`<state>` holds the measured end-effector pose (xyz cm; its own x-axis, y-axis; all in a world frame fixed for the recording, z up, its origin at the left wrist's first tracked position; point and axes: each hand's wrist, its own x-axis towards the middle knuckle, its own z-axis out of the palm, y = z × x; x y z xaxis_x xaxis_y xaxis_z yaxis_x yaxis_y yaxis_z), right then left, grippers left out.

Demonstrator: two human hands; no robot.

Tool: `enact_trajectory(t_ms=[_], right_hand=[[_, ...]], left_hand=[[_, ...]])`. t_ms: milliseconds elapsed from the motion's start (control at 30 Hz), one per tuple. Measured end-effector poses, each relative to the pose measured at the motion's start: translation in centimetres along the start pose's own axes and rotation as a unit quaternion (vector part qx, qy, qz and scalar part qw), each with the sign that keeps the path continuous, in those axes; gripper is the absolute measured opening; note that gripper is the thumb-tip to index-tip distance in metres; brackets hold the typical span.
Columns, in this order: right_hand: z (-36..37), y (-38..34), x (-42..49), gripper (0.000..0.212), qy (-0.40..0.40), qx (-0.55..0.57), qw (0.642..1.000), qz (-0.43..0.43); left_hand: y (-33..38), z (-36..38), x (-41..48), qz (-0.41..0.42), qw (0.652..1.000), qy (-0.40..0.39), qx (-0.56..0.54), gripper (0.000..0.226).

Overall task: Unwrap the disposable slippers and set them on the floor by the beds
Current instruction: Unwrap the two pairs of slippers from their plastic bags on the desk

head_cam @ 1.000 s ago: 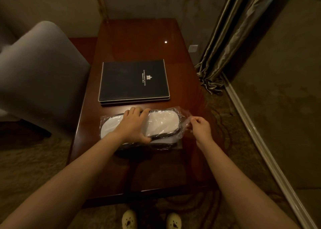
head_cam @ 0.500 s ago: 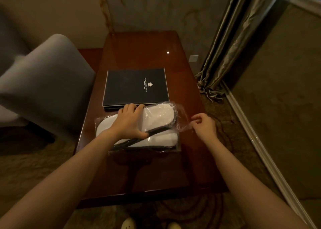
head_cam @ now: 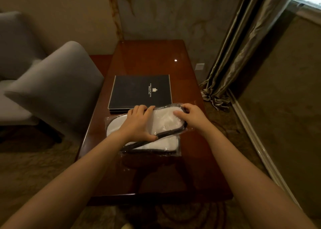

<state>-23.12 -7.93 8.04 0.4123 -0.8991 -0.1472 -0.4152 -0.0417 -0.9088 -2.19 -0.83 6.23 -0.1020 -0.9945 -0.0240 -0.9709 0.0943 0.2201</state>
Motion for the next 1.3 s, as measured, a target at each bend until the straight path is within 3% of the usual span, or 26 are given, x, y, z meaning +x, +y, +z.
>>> enact_trajectory(t_ms=[100, 200, 333, 433, 500, 567, 700, 1000, 1300], right_hand=[[-1.2, 0.1, 0.2, 0.004, 0.014, 0.129, 0.991, 0.03], [-3.0, 0.6, 0.7, 0.005, 0.042, 0.135, 0.99, 0.028], [-4.8, -0.2, 1.9, 0.007, -0.075, -0.056, 0.996, 0.006], [-5.2, -2.0, 3.6, 0.028, -0.172, -0.255, 0.951, -0.03], [-4.3, -3.0, 4.8, 0.043, -0.196, -0.336, 0.92, -0.055], [-3.0, -3.6, 5.7, 0.045, -0.178, -0.363, 0.911, -0.075], [-2.1, -3.8, 7.2, 0.028, -0.115, -0.29, 0.944, -0.103], [-4.9, -4.5, 10.8, 0.011, -0.009, -0.248, 0.967, -0.066], [-4.6, -3.5, 12.4, 0.009, 0.072, -0.22, 0.973, -0.009]], left_hand=[[-0.4, -0.2, 0.3, 0.003, 1.0, 0.006, 0.023, 0.114], [-1.3, -0.4, 0.3, -0.02, 0.999, -0.006, 0.027, 0.116], [-1.7, 0.2, 0.2, -0.024, 0.998, -0.015, 0.059, 0.115], [-1.6, 0.7, 0.5, -0.015, 0.998, -0.014, 0.064, 0.113], [-1.7, 0.7, 1.2, -0.007, 0.998, -0.016, 0.066, 0.112], [-2.1, 0.7, 2.1, -0.005, 0.998, -0.018, 0.066, 0.112], [-4.6, 0.3, 3.9, -0.011, 0.999, -0.005, 0.043, 0.113], [-12.8, 1.7, 8.1, -0.115, 0.991, -0.058, -0.037, 0.111], [-14.9, 4.1, 12.0, -0.117, 0.99, -0.054, -0.059, 0.099]])
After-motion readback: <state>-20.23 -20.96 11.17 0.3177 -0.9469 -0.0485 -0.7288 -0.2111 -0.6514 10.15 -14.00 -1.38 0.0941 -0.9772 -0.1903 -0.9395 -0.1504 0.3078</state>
